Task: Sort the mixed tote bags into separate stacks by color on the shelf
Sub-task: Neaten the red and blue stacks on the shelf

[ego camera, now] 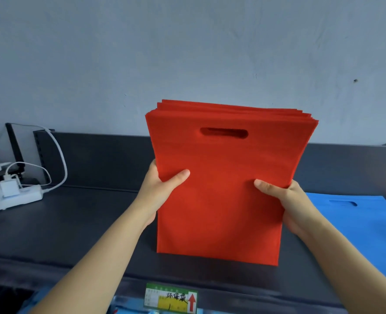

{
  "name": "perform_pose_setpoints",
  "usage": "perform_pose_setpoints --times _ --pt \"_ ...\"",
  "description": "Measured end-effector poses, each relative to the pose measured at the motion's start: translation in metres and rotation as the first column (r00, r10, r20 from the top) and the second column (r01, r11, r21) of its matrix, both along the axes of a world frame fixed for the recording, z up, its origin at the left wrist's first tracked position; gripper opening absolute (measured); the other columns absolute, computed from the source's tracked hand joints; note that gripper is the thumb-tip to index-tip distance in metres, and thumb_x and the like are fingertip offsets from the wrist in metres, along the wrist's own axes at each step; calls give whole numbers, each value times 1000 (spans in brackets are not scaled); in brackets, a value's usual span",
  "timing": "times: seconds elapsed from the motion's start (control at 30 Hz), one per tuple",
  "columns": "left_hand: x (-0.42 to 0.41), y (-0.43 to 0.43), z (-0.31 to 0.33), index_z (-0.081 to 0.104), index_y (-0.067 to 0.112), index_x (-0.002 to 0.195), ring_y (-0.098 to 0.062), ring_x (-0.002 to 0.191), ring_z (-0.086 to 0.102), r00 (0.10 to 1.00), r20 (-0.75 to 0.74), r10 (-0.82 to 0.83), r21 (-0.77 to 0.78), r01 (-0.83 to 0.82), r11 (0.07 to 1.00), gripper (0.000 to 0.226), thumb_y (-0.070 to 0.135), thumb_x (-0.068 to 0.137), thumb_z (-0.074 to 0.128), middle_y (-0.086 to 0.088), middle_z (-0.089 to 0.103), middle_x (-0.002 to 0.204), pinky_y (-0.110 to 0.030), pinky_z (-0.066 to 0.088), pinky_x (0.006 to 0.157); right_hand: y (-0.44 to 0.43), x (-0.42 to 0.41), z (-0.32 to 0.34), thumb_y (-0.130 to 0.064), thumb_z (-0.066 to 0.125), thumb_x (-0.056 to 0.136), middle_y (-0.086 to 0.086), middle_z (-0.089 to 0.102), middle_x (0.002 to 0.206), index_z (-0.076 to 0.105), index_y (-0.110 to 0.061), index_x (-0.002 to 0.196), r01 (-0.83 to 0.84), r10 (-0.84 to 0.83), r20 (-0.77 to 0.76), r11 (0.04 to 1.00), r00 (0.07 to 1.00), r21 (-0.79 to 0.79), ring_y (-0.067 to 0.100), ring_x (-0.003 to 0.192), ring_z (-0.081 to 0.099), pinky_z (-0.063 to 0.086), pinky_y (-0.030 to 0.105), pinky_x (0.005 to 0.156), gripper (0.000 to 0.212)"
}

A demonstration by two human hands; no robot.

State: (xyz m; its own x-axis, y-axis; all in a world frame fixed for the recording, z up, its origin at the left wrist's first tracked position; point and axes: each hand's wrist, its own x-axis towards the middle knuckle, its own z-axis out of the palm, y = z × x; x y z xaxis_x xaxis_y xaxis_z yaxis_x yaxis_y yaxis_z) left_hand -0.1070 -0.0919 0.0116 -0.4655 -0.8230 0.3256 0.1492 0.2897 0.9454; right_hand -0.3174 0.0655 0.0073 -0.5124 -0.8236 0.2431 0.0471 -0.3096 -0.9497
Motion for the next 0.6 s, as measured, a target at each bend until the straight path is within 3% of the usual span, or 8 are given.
perform_pose_setpoints --times 0.03,0.17,0.33,0.43,0.6 --pt "1 0 -5 44 37 126 1 102 59 999 31 -10 7 10 1000 62 39 73 77 18 61 115 -21 47 80 1 2 -4 -34 91 40 6 73 101 71 -15 101 -8 8 4 999 1000 32 23 93 70 57 29 67 67" --pt "0 -4 -12 47 32 125 -2 104 59 995 96 36 7 -37 999 60 41 73 77 15 62 115 -25 47 84 3 7 -2 -17 76 64 7 73 100 70 -13 102 -3 -1 44 995 999 97 22 89 71 56 31 68 39" --pt "-2 -13 9 55 25 118 -9 98 64 990 98 98 5 -99 995 54 39 72 79 9 66 109 -31 52 84 -4 9 28 -14 74 74 8 74 92 68 -11 101 24 -33 51 985 998 173 20 80 72 57 29 61 28" --pt "-4 -23 19 57 24 115 -15 95 66 982 161 96 47 -105 993 55 44 69 80 5 67 107 -40 54 85 -15 6 36 -17 77 74 8 73 90 66 -9 102 108 -117 20 961 993 253 21 77 71 55 30 61 31" --pt "-11 -39 4 64 15 107 -21 87 68 948 309 77 119 -119 986 42 37 75 78 -4 70 100 -41 55 81 -39 2 6 -15 83 68 16 70 96 63 -1 107 177 -208 32 893 978 413 28 81 68 55 35 65 46"
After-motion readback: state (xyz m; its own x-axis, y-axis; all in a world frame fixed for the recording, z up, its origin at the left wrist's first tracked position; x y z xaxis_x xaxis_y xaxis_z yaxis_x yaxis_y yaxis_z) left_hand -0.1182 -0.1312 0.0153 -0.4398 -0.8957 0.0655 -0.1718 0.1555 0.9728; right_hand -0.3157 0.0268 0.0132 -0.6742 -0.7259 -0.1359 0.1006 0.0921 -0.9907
